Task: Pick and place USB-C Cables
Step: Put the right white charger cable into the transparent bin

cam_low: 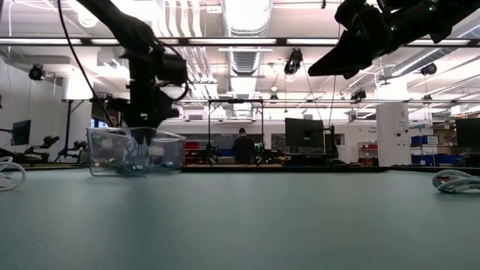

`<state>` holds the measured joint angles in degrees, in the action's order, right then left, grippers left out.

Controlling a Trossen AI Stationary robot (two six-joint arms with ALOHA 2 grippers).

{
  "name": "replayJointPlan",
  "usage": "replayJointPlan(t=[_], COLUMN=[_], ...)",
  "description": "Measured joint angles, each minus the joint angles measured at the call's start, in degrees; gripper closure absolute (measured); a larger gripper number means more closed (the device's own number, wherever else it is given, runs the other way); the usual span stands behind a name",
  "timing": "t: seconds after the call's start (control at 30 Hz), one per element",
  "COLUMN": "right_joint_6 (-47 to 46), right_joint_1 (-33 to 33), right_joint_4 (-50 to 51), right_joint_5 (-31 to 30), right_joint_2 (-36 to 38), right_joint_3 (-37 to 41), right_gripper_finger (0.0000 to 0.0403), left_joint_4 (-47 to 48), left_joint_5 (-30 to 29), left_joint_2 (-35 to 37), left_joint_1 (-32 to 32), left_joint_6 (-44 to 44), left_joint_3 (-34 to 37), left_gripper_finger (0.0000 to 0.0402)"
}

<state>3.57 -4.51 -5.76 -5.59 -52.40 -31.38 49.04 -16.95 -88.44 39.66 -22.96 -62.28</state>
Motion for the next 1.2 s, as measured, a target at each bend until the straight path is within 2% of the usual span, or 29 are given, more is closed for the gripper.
replayJointPlan(t=[0.27,0.43,0.57,0.73,0.93,1.2], right_joint_6=[-3.45,-7.97,-13.12,-19.28,-28.34,-41.77], right_joint_1=[-0.02,0.13,2.01,8.67,18.52,29.93], right_joint_4=[0.28,2.03,5.60,7.01,7.76,18.74], right_joint_5=[0.01,0.08,3.92,4.57,4.50,-1.05], right_joint_2=[0.00,-0.18,-0.33,-0.33,-0.33,-0.37], right_joint_3=[0.00,0.00,0.02,0.02,0.02,0.02], right_gripper_finger=[0.0330,0.0330,0.0330,0.0330,0.0330,0.0343], left_joint_4=[-0.97,-3.41,-12.45,-26.31,-38.73,-40.17], left_joint_5=[-1.49,-5.77,-6.45,-6.50,-6.50,-6.51], left_joint_2=[9.60,15.15,18.55,21.17,21.87,21.76], left_joint_1=[-7.77,-18.11,-27.46,-36.81,-42.39,-43.12], left_joint_6=[1.24,0.98,2.73,8.16,14.56,14.88], left_joint_3=[0.20,1.58,5.35,11.34,16.11,17.03], left_gripper_finger=[0.0267,0.0267,0.0267,0.0267,0.0267,0.0267])
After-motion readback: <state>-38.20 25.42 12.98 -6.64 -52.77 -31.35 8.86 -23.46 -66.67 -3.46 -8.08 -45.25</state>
